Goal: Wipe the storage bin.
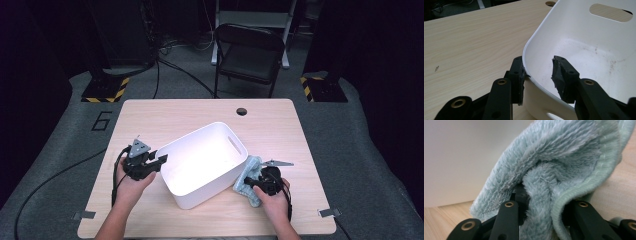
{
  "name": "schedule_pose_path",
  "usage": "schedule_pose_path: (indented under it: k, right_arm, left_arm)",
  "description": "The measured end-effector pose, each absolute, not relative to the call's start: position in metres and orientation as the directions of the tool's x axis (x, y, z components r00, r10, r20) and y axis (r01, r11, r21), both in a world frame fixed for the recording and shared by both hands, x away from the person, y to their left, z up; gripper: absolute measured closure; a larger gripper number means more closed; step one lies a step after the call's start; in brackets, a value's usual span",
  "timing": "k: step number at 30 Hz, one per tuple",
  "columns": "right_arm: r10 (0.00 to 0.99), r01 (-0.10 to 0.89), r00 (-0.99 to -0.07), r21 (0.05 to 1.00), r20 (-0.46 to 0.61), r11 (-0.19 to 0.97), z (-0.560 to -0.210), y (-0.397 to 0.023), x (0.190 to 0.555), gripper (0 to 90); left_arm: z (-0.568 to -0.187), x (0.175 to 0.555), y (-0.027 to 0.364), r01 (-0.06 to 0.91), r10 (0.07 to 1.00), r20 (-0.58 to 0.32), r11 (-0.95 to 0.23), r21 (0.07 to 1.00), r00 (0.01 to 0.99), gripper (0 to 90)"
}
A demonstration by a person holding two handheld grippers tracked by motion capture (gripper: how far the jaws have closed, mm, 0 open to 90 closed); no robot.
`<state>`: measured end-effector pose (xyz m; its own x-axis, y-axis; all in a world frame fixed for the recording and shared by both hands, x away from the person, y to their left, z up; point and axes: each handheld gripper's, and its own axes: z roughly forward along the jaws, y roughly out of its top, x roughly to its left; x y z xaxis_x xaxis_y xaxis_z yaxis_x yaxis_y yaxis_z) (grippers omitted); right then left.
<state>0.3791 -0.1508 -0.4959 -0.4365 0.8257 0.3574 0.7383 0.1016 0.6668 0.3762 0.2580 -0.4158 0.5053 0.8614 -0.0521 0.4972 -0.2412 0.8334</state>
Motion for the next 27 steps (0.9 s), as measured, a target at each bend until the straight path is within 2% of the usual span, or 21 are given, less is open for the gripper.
schedule_pose_path:
  k: [10, 21, 24, 27]
  right_arm:
    - [0.818, 0.716, -0.457, 0.690, 0.348, 0.107, -0.483, -0.150, 0.384, 68.8]
    - [0.791, 0.631, -0.505, 0.773, 0.347, 0.064, -0.450, -0.153, 0.374, 68.6]
    - [0.784, 0.593, -0.521, 0.804, 0.337, 0.048, -0.438, -0.154, 0.369, 68.5]
    - [0.783, 0.569, -0.527, 0.821, 0.330, 0.037, -0.428, -0.155, 0.364, 68.3]
  left_arm:
    - [-0.415, 0.369, 0.259, 0.506, 0.860, -0.054, -0.247, 0.826, 0.508, 59.3]
    - [-0.417, 0.371, 0.263, 0.489, 0.860, -0.087, -0.201, 0.849, 0.504, 57.0]
    - [-0.418, 0.372, 0.262, 0.487, 0.860, -0.079, -0.207, 0.849, 0.504, 58.1]
    - [-0.417, 0.371, 0.262, 0.486, 0.850, -0.079, -0.219, 0.846, 0.520, 63.4]
